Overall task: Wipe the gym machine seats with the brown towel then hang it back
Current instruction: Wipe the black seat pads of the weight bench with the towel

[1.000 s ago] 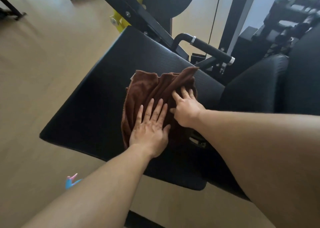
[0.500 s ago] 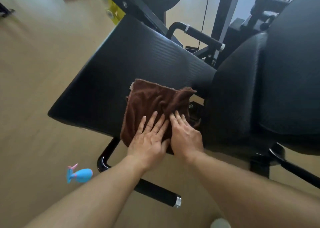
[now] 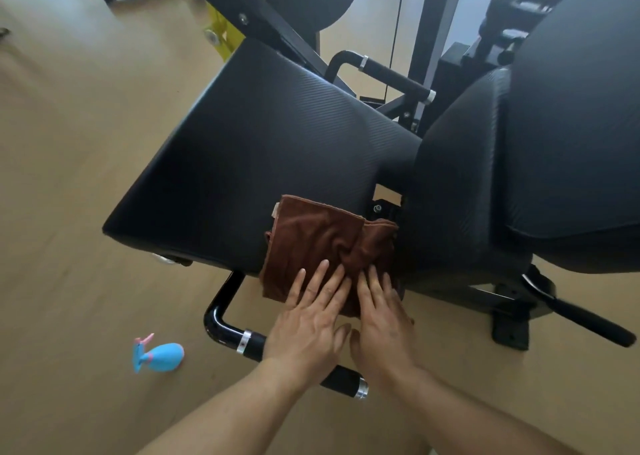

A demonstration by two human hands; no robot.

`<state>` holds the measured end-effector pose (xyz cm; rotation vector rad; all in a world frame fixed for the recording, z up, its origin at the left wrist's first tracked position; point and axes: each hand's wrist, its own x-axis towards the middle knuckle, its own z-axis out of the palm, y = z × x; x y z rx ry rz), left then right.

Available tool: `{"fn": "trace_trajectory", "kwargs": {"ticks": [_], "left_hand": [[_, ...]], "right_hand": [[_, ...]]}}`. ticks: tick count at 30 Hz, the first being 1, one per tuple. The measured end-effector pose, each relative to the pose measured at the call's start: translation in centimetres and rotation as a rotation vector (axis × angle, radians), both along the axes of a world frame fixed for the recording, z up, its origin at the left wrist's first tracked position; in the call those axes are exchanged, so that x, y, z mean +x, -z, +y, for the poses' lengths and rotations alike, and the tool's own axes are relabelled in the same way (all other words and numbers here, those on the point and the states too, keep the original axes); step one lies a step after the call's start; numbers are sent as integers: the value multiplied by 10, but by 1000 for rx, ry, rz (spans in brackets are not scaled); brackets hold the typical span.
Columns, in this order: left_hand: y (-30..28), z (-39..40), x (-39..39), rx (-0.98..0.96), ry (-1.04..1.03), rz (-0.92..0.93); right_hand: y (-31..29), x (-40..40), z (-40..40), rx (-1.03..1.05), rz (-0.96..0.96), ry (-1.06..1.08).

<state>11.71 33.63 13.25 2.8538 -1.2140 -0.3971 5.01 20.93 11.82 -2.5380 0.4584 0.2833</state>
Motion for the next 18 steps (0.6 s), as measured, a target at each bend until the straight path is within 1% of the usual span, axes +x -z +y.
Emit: {"fn": "trace_trajectory", "kwargs": {"ticks": [3, 7, 10, 12, 14, 18], "left_hand": [[-2, 3, 2, -17, -57, -18], [-7, 18, 14, -34, -103, -58], [-18, 33, 27, -65, -183, -90], [-25, 45, 39, -71, -200, -102], [-33, 63, 56, -49, -201, -153], [-55, 104, 96, 6, -271, -250]], "right_hand": [[1, 7, 3, 17, -60, -9], [2, 20, 7, 1, -114, -95], [-7, 36, 16, -8, -179, -159], [-15, 52, 24, -23, -180, -222], [-21, 73, 33, -39, -163, -284], [-41, 129, 57, 18, -181, -422]]}}
